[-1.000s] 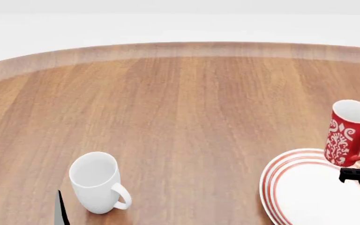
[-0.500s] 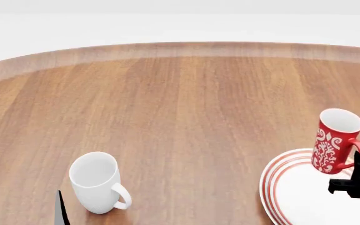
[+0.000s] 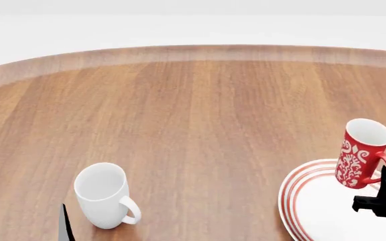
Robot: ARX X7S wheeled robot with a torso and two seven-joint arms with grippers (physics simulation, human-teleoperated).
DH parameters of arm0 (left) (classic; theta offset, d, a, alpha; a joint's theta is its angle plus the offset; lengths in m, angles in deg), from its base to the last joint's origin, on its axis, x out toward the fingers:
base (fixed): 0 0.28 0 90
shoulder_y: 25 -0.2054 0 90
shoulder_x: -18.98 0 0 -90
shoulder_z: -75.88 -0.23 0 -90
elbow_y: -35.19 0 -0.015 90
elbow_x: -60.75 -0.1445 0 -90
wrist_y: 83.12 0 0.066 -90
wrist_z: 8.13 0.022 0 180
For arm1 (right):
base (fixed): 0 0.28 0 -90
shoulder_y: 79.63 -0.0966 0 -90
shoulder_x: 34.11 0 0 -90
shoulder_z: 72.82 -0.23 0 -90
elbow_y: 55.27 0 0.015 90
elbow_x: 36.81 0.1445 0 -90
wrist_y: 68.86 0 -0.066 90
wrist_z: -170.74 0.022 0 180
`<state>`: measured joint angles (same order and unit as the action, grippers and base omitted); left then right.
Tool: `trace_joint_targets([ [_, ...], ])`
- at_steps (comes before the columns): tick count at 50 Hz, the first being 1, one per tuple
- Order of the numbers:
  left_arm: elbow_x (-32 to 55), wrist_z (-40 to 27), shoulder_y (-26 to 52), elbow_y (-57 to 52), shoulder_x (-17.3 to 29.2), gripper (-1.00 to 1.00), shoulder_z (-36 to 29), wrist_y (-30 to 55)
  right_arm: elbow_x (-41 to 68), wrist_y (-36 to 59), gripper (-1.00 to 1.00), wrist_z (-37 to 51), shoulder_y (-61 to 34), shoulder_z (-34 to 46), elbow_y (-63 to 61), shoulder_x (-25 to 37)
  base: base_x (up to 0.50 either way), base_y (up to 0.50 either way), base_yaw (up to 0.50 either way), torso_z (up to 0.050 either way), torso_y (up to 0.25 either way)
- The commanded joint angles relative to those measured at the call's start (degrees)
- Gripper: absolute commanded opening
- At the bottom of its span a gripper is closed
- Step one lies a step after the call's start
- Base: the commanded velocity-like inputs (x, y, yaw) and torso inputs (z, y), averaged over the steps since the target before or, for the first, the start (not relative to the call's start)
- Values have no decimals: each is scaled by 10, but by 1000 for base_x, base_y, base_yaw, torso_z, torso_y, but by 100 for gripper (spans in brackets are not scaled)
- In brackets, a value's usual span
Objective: Pick up the red mug and put it on the plate
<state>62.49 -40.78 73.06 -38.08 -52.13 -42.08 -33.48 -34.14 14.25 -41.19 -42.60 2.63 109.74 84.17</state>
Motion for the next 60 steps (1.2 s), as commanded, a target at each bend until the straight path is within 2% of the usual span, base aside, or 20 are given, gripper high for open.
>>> trace_joint_targets([
  [1,0,-1,1,1,1,100,-1,-2,-19,-15,-100,25,-1,-36,0,-3,0,0,0,0,0],
  [19,-1,-2,1,1,1,100,-3,-2,-28,-19,-100,64,4,-41,0,-11,0,0,0,0,1],
  [26,0,-3,1,1,2,100,-3,-1,-31,-53,-100,80,10,-36,0,-15,0,0,0,0,0],
  [60,-23,-15,5,8,2,100,-3,-17,-27,-68,-100,70,23,-33,0,-18,0,0,0,0,0],
])
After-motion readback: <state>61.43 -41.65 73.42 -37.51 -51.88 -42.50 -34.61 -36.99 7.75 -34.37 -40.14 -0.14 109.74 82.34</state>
